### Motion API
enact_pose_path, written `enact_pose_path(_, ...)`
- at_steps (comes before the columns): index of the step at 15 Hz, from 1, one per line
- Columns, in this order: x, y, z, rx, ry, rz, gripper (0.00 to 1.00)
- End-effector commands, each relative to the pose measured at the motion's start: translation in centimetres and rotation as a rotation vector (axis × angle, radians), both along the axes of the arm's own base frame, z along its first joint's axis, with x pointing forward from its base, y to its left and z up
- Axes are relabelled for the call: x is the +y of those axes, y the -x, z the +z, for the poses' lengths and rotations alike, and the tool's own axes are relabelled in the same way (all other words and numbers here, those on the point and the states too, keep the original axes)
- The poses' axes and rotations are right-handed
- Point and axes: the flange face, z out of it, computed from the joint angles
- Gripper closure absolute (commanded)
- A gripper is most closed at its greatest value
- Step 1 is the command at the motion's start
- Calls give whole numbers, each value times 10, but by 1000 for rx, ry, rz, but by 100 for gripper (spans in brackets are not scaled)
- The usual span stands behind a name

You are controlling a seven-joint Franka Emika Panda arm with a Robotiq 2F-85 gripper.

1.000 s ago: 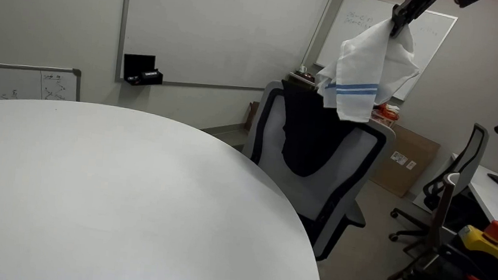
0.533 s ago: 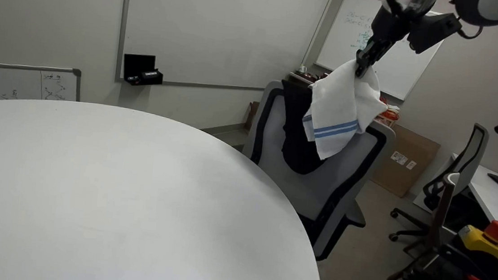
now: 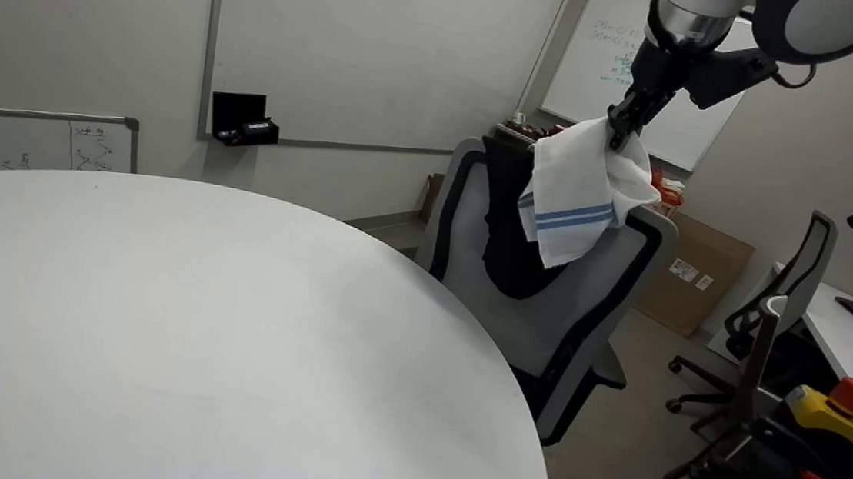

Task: Hang the towel on the backrest of the chair

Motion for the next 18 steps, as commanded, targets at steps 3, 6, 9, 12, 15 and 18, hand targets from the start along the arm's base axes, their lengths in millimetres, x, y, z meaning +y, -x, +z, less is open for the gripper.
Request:
enact_pose_path(3, -28, -1, 30, -29, 31, -72, 99)
enact_pose_path(6, -35, -4, 30, -21, 35, -97, 99)
enact_pose_path(9, -41, -7, 32, -10, 42, -122, 99)
enact_pose_path(12, -46, -8, 32, 1, 44, -171, 99)
enact_pose_path(15, -42, -8, 32, 2, 43, -185, 64)
enact_pose_path(18, -32, -9, 32, -15, 19, -171, 40)
